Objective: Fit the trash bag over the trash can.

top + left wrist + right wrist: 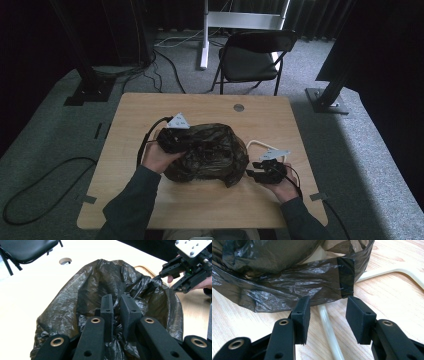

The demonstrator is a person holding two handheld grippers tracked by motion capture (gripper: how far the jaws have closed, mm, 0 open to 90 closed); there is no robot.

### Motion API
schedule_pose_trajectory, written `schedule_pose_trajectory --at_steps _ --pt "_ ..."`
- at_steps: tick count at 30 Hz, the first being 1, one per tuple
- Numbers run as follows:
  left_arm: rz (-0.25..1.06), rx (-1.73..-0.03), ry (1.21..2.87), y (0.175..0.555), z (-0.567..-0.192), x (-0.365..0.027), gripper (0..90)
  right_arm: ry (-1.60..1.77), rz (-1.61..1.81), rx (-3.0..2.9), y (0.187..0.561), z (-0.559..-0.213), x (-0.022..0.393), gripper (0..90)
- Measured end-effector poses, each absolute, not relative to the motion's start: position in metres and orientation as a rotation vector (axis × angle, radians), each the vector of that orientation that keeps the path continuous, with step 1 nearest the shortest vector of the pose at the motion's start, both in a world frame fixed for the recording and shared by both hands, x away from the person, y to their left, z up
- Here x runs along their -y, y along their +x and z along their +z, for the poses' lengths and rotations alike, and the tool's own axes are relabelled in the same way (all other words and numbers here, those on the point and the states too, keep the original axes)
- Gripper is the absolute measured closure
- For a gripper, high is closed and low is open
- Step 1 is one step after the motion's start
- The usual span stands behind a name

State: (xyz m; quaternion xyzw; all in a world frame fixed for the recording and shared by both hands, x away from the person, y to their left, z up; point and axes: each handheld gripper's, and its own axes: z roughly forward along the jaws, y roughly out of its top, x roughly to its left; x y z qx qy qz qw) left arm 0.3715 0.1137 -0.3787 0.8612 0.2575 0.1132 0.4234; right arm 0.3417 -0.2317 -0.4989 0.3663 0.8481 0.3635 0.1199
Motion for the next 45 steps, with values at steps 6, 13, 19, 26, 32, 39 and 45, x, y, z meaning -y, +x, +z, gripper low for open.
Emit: schedule_pose_trajectory --at_steps 6,13,19,26,32,39,45 --pt "0.285 -0.642 2.193 0.375 -0.381 -0.106 81.3 1.068 1.062 -2.482 0.341 -0.499 0.230 54.1" --pt "0.280 -0.669 2.244 0.382 -0.387 -0.099 79.0 1.066 1.056 -2.488 0.341 -0.500 0.229 54.1" --pt "0.306 -0.683 2.295 0.385 -0.392 -0.092 73.8 1.064 1.053 -2.492 0.341 -0.501 0.229 54.0" --pt "0.307 -0.689 2.334 0.388 -0.397 -0.086 71.4 1.067 1.051 -2.491 0.341 -0.501 0.229 54.1" --pt "0.293 -0.691 2.359 0.390 -0.402 -0.082 68.6 1.068 1.052 -2.491 0.341 -0.501 0.229 54.1" --pt "0.305 -0.675 2.410 0.391 -0.408 -0.076 67.5 1.067 1.050 -2.492 0.341 -0.502 0.229 54.1" --pt "0.311 -0.658 2.451 0.391 -0.413 -0.069 66.8 1.066 1.050 -2.494 0.341 -0.502 0.229 54.1"
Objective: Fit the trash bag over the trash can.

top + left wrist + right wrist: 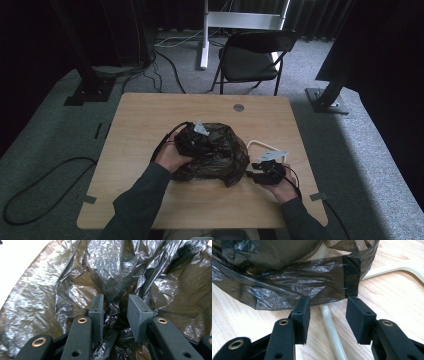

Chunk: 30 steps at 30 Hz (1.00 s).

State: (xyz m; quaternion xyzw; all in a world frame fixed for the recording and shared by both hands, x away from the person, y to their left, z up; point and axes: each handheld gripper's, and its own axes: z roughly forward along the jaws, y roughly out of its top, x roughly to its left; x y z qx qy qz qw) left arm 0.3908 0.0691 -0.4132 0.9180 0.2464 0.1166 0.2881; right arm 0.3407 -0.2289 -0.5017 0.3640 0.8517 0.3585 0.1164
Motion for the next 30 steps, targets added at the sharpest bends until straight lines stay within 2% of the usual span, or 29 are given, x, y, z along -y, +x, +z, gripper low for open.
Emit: schedule_pose_trajectory --at_steps 13,30 --pt "0.299 -0.653 2.503 0.394 -0.422 -0.062 64.5 1.065 1.048 -2.496 0.341 -0.502 0.229 54.1" --pt "0.327 -0.645 2.570 0.396 -0.431 -0.052 55.8 1.065 1.044 -2.499 0.341 -0.502 0.228 54.0"
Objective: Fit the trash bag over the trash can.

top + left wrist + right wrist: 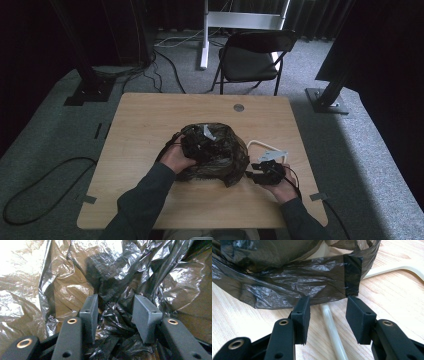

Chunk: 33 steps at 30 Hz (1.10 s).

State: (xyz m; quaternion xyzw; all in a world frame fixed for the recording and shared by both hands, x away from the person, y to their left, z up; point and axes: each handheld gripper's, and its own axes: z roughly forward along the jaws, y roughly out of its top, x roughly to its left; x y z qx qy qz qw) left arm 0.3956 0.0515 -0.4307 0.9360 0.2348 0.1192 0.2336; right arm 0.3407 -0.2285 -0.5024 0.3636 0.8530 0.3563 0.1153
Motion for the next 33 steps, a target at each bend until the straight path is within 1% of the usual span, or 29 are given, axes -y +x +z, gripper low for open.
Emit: schedule_pose_trajectory --at_steps 19,24,33 --pt "0.325 -0.635 2.634 0.3987 -0.4374 -0.0454 53.4 1.064 1.039 -2.505 0.3409 -0.5034 0.2281 53.8" --pt "0.326 -0.630 2.655 0.3992 -0.4377 -0.0443 50.2 1.058 1.035 -2.509 0.3410 -0.5039 0.2277 53.7" --pt "0.328 -0.613 2.690 0.3992 -0.4386 -0.0419 47.2 1.059 1.036 -2.514 0.3409 -0.5043 0.2277 53.2"
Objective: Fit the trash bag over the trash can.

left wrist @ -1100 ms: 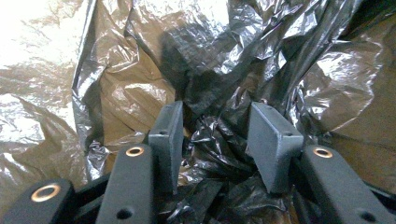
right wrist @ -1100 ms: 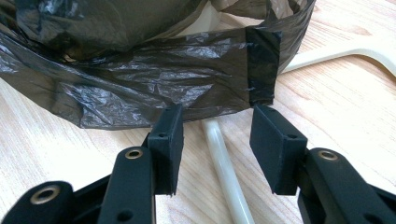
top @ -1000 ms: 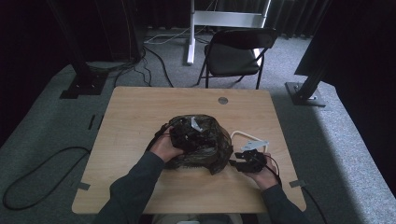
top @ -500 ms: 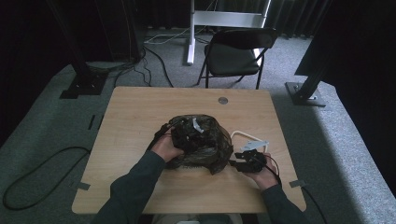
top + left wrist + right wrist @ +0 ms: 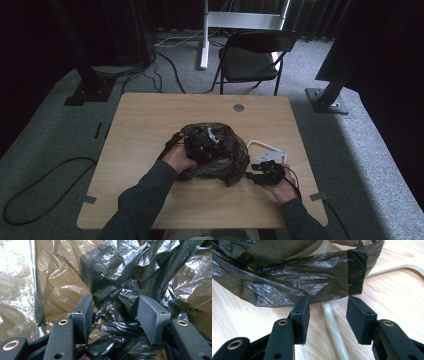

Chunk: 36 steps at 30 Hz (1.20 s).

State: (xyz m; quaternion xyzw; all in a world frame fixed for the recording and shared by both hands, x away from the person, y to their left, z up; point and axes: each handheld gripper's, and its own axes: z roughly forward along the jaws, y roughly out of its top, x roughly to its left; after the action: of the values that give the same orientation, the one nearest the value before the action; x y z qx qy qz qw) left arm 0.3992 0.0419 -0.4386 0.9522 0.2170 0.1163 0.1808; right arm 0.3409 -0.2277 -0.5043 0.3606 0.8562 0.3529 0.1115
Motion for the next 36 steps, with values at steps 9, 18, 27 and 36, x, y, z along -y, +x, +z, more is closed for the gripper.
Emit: schedule_pose_trajectory --at_steps 9,18,27,36 --pt "0.334 -0.612 2.720 0.400 -0.439 -0.040 41.6 1.056 1.033 -2.520 0.341 -0.505 0.227 52.9" --pt "0.345 -0.615 2.712 0.400 -0.438 -0.039 39.2 1.052 1.032 -2.525 0.341 -0.505 0.227 52.9" --pt "0.336 -0.610 2.689 0.399 -0.436 -0.042 37.3 1.052 1.030 -2.526 0.341 -0.505 0.227 52.9" --pt "0.318 -0.593 2.579 0.397 -0.423 -0.056 44.6 1.054 1.030 -2.527 0.341 -0.505 0.227 52.9"
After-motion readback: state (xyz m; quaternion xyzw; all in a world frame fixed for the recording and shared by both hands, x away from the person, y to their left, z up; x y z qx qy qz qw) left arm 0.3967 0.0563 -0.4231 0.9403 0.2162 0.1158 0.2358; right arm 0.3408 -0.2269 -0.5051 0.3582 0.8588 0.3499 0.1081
